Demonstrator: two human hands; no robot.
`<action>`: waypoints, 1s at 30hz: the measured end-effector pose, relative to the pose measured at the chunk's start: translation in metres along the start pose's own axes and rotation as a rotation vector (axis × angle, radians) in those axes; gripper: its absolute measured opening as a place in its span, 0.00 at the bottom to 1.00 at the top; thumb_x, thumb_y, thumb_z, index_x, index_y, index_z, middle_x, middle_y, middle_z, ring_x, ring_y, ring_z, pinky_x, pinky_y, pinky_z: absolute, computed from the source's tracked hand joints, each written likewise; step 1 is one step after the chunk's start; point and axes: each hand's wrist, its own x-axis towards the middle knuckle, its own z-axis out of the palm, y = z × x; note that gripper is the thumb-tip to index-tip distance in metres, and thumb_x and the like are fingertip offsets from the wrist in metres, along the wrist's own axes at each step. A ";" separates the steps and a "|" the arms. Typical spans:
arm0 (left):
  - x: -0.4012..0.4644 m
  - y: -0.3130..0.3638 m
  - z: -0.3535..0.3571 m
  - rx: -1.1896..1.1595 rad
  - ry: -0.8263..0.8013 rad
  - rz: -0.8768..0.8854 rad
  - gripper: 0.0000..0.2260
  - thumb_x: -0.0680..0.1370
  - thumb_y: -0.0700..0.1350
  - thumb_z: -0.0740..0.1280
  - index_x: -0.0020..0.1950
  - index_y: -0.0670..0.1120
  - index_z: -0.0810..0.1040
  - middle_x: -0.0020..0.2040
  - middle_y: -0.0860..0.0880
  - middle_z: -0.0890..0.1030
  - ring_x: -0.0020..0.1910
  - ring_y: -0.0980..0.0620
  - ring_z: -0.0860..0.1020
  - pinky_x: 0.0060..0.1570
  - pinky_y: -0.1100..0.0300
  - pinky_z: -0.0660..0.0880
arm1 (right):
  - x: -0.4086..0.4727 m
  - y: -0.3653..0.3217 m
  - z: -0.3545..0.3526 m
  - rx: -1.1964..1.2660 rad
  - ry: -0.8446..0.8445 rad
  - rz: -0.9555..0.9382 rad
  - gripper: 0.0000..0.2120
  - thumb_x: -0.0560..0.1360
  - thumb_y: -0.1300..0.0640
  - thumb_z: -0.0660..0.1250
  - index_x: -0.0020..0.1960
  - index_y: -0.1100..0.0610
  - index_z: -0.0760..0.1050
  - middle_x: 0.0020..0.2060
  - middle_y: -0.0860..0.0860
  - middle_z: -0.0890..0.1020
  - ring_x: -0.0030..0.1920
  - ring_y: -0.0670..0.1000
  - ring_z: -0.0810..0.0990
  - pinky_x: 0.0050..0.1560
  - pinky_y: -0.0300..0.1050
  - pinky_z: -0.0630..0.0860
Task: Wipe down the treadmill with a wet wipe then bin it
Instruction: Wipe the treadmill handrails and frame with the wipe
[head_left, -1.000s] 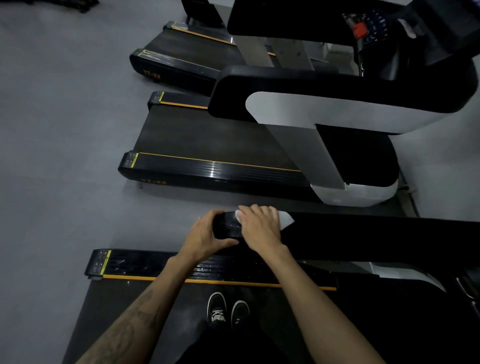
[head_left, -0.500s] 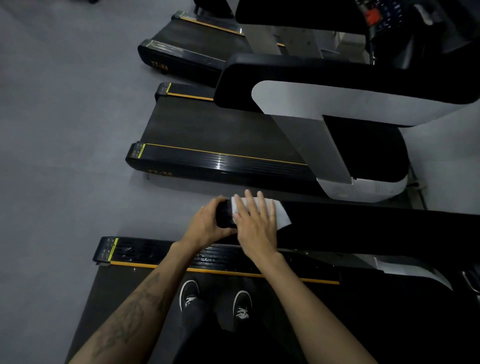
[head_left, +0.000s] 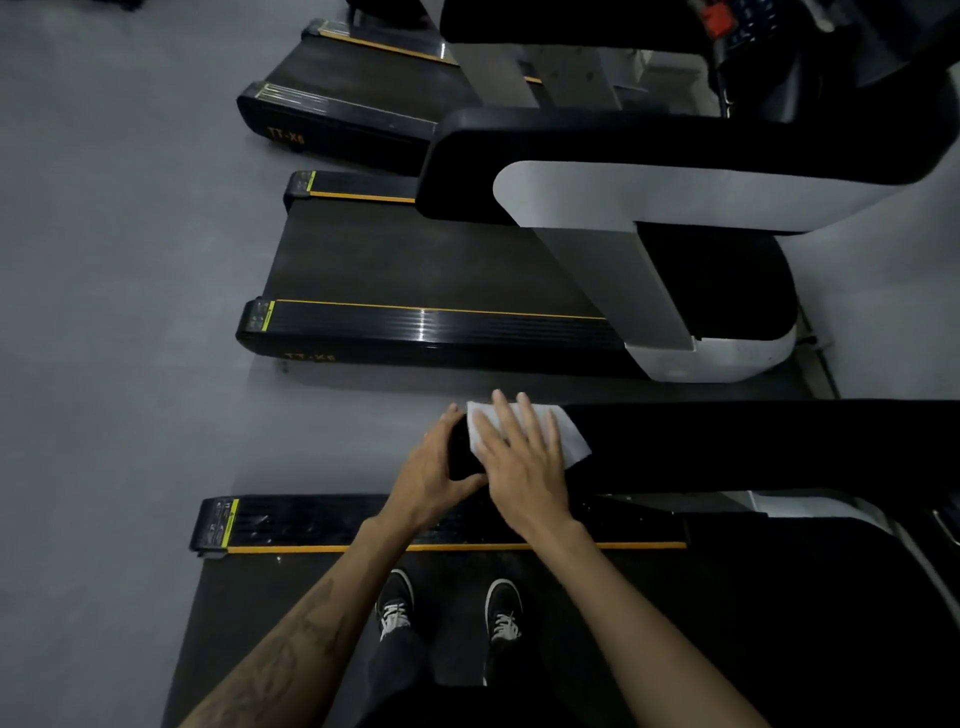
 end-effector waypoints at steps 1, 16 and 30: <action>-0.002 -0.003 0.000 0.002 -0.006 0.011 0.43 0.73 0.52 0.78 0.82 0.50 0.59 0.82 0.48 0.63 0.79 0.50 0.64 0.76 0.49 0.67 | -0.002 0.006 0.000 -0.029 -0.016 -0.090 0.26 0.83 0.47 0.50 0.80 0.48 0.65 0.81 0.53 0.62 0.81 0.60 0.59 0.77 0.63 0.55; -0.022 -0.029 -0.011 -0.011 0.125 -0.035 0.36 0.76 0.44 0.77 0.79 0.47 0.63 0.77 0.49 0.68 0.72 0.60 0.66 0.70 0.64 0.65 | 0.002 0.015 -0.002 -0.092 -0.009 -0.243 0.24 0.84 0.48 0.50 0.78 0.48 0.68 0.80 0.53 0.64 0.80 0.59 0.61 0.77 0.64 0.59; -0.028 -0.013 -0.020 -0.133 0.338 0.033 0.22 0.81 0.31 0.62 0.73 0.46 0.74 0.71 0.50 0.74 0.69 0.58 0.72 0.70 0.59 0.71 | 0.008 0.001 -0.001 0.066 0.010 -0.455 0.23 0.78 0.55 0.69 0.73 0.51 0.74 0.80 0.53 0.64 0.81 0.57 0.58 0.80 0.62 0.54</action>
